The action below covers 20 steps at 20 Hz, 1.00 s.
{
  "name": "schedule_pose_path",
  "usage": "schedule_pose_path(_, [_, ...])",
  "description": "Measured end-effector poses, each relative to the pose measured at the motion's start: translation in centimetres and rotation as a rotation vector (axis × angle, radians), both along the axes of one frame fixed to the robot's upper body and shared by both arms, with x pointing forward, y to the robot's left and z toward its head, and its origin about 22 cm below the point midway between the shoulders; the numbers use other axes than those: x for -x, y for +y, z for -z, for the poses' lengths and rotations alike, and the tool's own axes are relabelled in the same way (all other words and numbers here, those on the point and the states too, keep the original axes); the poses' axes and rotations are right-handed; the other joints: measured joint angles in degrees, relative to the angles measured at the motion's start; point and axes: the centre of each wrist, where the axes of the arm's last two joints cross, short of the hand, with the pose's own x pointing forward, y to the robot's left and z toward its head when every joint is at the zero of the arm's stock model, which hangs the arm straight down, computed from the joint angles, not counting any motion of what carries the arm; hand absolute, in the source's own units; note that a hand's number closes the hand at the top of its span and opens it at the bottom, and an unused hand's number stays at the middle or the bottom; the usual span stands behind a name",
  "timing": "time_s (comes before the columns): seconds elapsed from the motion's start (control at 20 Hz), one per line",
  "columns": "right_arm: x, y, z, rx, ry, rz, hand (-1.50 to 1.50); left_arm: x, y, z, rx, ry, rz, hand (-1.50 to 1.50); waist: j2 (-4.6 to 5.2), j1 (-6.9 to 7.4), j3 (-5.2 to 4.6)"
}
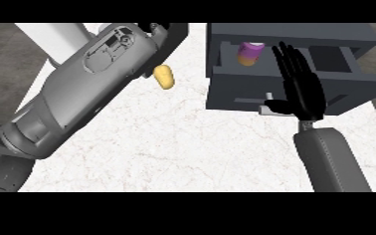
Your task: Pick up the can, place it into the drawer and close the drawer
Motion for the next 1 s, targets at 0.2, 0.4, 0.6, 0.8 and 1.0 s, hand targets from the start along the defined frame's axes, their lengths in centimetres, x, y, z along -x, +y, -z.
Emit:
schedule_pose_path(0.2, [-1.9,-0.1,0.4,0.037,-0.029,0.040,-1.50,0.4,1.5,-0.4,0.001,0.016,0.005,-1.50,0.01,0.49,-0.06])
schedule_pose_path(0.4, [-3.6,-0.1,0.6,0.050,-0.065,0.064,-1.50,1.0,2.7,-0.2,-0.006,0.021,0.004,-1.50,0.22,0.66,0.02])
schedule_pose_path(0.6, [-5.4,0.0,0.4,0.045,-0.096,0.092,-1.50,1.3,4.3,0.6,-0.010,0.035,0.000,-1.50,0.68,0.88,0.23])
schedule_pose_path(0.8, [-7.1,0.1,-0.1,0.038,-0.107,0.116,-1.50,2.1,5.3,1.0,-0.011,0.048,0.009,-1.50,1.01,1.24,0.51])
schedule_pose_path(1.0, [-8.6,0.9,-0.7,0.024,-0.117,0.126,-1.50,2.9,6.4,2.1,-0.014,0.052,0.009,-1.50,1.49,1.58,0.81])
